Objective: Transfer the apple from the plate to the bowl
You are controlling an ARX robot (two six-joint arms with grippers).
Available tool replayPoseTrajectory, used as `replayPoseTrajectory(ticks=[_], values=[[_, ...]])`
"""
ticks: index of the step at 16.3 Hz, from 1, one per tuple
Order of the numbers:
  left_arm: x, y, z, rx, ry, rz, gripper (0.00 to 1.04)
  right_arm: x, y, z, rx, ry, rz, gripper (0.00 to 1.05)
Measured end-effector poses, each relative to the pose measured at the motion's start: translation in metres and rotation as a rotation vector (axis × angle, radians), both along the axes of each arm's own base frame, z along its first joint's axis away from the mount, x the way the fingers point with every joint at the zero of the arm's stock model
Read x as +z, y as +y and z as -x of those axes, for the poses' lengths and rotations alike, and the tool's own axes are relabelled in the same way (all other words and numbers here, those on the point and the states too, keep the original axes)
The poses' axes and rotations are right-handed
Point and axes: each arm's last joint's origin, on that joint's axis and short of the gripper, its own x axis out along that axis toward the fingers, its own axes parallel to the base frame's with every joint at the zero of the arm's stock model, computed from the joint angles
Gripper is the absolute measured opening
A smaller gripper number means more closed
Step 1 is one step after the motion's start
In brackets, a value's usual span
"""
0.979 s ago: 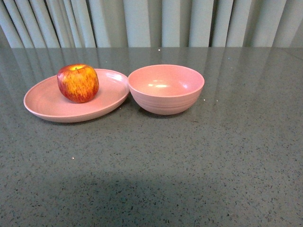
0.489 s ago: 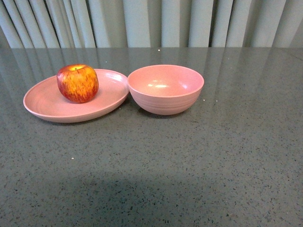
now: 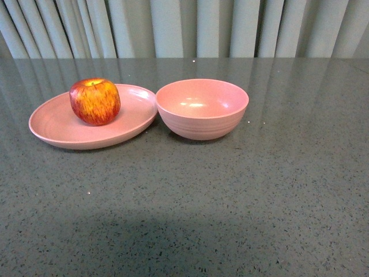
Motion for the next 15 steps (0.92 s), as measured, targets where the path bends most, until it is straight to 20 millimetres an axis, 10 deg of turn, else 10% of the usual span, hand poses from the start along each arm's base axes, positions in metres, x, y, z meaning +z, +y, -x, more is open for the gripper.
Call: replayPoseTrajectory(ticks=[7, 15], values=[[0.056, -0.002, -0.101, -0.211, -0.089, 0.01, 0.98, 0.0, 0.0, 0.0, 0.0, 0.0, 0.0, 0.98], [0.06, -0.043, -0.226, -0.427, 0.126, -0.071, 0.98, 0.0, 0.0, 0.0, 0.0, 0.0, 0.0, 0.98]])
